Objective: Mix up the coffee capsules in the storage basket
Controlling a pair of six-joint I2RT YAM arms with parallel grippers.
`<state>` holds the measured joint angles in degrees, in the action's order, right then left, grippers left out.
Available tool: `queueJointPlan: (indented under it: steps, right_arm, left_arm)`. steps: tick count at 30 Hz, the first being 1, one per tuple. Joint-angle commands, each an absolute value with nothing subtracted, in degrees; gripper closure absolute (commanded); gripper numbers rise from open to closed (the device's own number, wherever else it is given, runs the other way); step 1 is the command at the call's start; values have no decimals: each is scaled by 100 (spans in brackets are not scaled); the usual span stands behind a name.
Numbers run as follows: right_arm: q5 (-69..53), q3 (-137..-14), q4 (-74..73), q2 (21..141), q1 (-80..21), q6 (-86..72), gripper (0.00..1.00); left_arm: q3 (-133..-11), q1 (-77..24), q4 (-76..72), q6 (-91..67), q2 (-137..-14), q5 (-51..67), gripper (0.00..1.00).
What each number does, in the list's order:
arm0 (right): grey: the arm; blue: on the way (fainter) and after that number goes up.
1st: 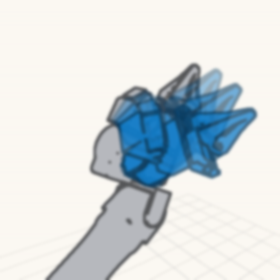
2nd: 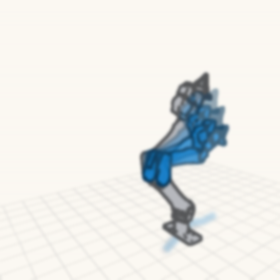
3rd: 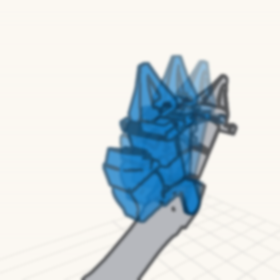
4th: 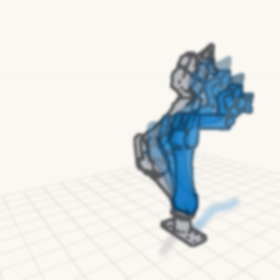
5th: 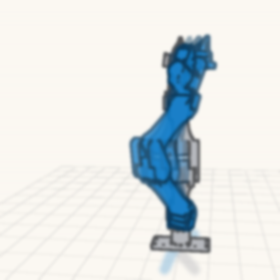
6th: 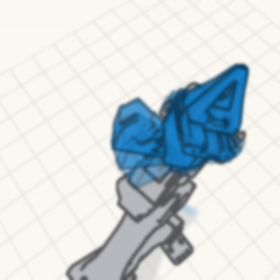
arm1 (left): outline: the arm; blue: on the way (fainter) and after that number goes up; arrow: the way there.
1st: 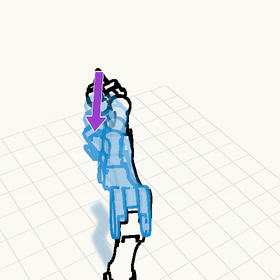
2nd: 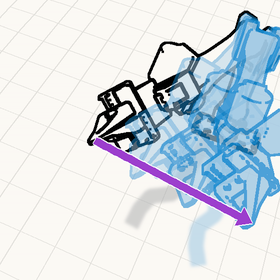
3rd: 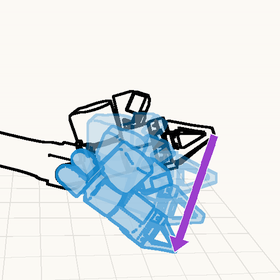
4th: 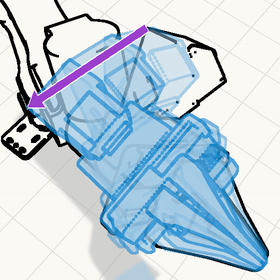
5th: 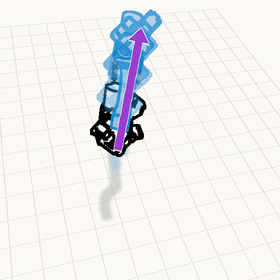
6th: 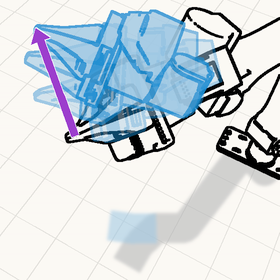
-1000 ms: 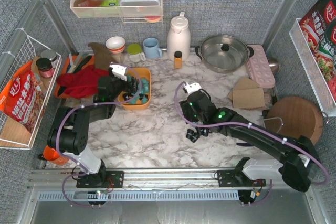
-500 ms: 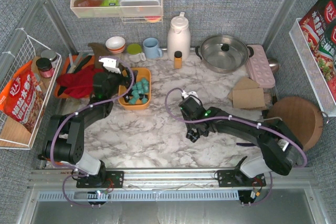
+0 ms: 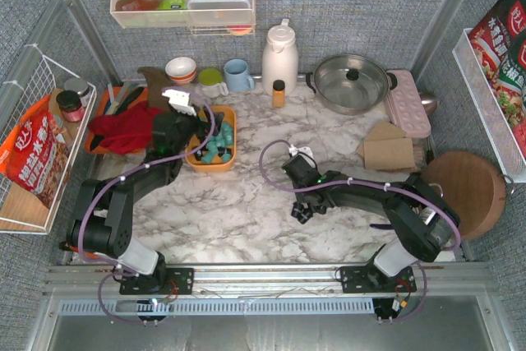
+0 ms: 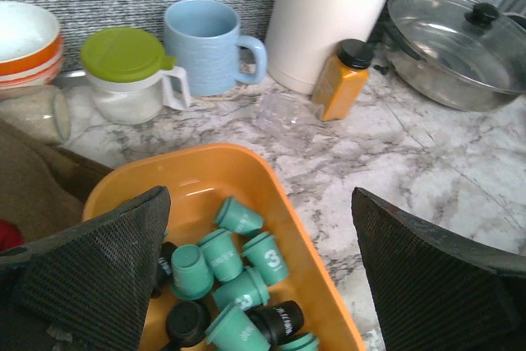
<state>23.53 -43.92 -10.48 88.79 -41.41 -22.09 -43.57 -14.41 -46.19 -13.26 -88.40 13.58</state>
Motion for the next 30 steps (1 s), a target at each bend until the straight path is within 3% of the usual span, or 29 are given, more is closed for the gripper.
queueJointPlan:
  steps: [1,7,14,21,30]
  right_arm:
    - [2342,-4377,-877,8743,-4122,-2232,69]
    - [2319,-4430,-1081,7922,-4122,-2135,84]
    - [1636,-4349,-812,6439,-4122,-2091,84]
    - [512,-3861,562,5796,-4239,-2567,85]
    - [185,-3702,1546,5811,-4579,-2771,85]
  left_arm:
    - [-4309,-1758,-4658,-778,-8810,1608,1]
    - [-4064,-2421,-4794,483,-8733,2528,1]
    - [-3053,-3208,-6320,1994,-8473,4106,1]
    - [-2744,-3944,-6741,2443,-8351,4322,1]
    - [-2744,-4406,-6769,2369,-8450,4370,1]
